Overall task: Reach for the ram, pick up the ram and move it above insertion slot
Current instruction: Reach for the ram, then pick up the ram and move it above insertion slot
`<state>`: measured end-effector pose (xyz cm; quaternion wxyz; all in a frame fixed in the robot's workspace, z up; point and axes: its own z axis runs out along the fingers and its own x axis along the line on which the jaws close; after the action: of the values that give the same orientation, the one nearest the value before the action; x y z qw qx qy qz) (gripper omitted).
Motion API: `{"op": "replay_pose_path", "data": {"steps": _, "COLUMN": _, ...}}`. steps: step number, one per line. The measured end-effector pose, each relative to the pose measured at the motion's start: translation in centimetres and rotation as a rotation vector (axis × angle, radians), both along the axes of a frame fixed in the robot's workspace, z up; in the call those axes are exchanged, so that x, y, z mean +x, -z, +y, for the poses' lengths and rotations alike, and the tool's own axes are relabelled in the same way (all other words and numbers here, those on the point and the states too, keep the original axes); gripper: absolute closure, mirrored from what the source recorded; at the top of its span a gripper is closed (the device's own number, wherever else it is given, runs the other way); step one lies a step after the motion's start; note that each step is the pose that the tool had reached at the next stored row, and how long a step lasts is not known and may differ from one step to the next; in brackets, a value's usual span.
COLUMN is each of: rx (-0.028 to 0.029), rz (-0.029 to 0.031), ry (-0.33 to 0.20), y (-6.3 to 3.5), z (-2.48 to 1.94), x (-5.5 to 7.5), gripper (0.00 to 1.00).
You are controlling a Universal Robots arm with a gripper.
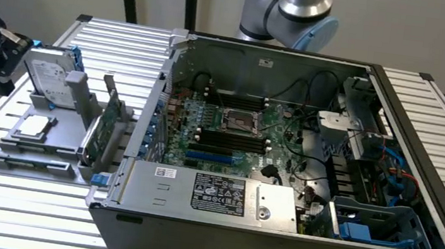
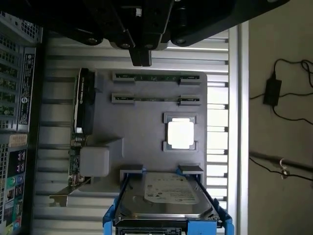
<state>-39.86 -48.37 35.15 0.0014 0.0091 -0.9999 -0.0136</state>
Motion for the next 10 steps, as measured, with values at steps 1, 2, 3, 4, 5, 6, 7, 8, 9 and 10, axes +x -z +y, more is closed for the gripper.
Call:
{"op": "replay_pose_path", "data": {"steps": 1, "rx": 0.0001, "rz": 0.0, "ry": 0.0, "y": 0.01, "z": -0.03, "x": 0.01, "gripper": 0.89}}
{"op": "replay_pose_path", "data": {"steps": 2, "rx": 0.0001, "rz": 0.0001, "ry": 0.0, "y": 0.0, "z": -0.05, "x": 0.02, "gripper": 0.89}}
{"op": "replay_pose_path", "data": {"steps": 3, "rx": 0.0002, "rz": 0.0003, "ry": -0.002, "y": 0.01, "z": -0.09, "x": 0.04, "gripper": 0.89}}
{"op": "replay_pose_path", "data": {"steps": 4, "rx": 0.0002, "rz": 0.0005, "ry": -0.009, "y": 0.01, "z": -0.1, "x": 0.05, "gripper": 0.89}}
{"op": "replay_pose_path", "data": {"steps": 5, "rx": 0.0001, "rz": 0.0006, "ry": -0.02, "y": 0.01, "z": -0.1, "x": 0.04, "gripper": 0.89}}
{"op": "replay_pose_path", "data": {"steps": 6, "rx": 0.0001, "rz": 0.0007, "ry": -0.033, "y": 0.01, "z": -0.1, "x": 0.04, "gripper": 0.89}}
{"op": "replay_pose_path", "data": {"steps": 7, "rx": 0.0001, "rz": 0.0007, "ry": -0.047, "y": 0.01, "z": -0.1, "x": 0.04, "gripper": 0.89}}
{"op": "replay_pose_path", "data": {"steps": 8, "rx": 0.0001, "rz": 0.0006, "ry": -0.062, "y": 0.01, "z": -0.1, "x": 0.04, "gripper": 0.89}}
{"op": "replay_pose_path", "data": {"steps": 9, "rx": 0.0002, "rz": 0.0005, "ry": -0.076, "y": 0.01, "z": -0.1, "x": 0.04, "gripper": 0.89}}
{"op": "replay_pose_path", "data": {"steps": 10, "rx": 0.0002, "rz": 0.0006, "ry": -0.093, "y": 0.01, "z": -0.1, "x": 0.04, "gripper": 0.89}}
